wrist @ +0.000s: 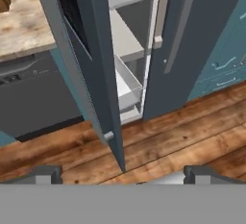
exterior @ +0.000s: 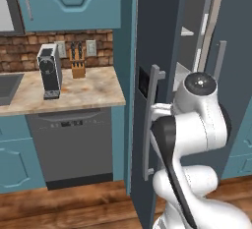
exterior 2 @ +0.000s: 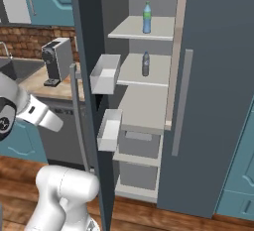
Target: Take the bottled waters from the counter and place them in the freezer to freeze. Close the freezer door after placing the bottles.
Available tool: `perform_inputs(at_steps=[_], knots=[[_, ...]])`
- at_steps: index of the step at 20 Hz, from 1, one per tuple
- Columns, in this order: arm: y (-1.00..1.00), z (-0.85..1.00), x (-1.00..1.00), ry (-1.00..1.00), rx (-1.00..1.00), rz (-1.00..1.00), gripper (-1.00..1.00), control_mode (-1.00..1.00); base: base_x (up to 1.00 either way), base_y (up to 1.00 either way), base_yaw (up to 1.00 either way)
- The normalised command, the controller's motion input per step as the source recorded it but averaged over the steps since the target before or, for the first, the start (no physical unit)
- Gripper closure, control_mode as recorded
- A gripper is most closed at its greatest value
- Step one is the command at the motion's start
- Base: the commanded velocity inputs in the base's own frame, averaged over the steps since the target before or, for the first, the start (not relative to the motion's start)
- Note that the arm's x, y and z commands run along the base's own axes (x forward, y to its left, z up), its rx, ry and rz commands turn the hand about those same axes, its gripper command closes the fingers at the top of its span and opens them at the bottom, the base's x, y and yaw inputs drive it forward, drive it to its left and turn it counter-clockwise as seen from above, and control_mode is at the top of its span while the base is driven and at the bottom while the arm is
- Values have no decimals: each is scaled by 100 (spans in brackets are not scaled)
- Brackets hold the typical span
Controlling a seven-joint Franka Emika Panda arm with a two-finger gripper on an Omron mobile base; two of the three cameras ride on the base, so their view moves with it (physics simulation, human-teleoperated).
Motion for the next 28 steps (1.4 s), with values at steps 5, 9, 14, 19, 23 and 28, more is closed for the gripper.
perform_inputs(at_steps=[5,9,14,19,23,28], knots=[[12,-9,61,-2,-1,-13,-100,-100,0,0,0],[4,-20,55,0,-2,-16,-100,-100,0,0,0],[0,-24,46,0,-2,-13,-100,-100,0,0,0],[9,-15,22,0,-3,-12,-100,-100,0,0,0],[6,-32,23,0,-3,-13,-100,-100,0,0,0],[1,-21,29,0,-9,-15,-100,-100,0,0,0]])
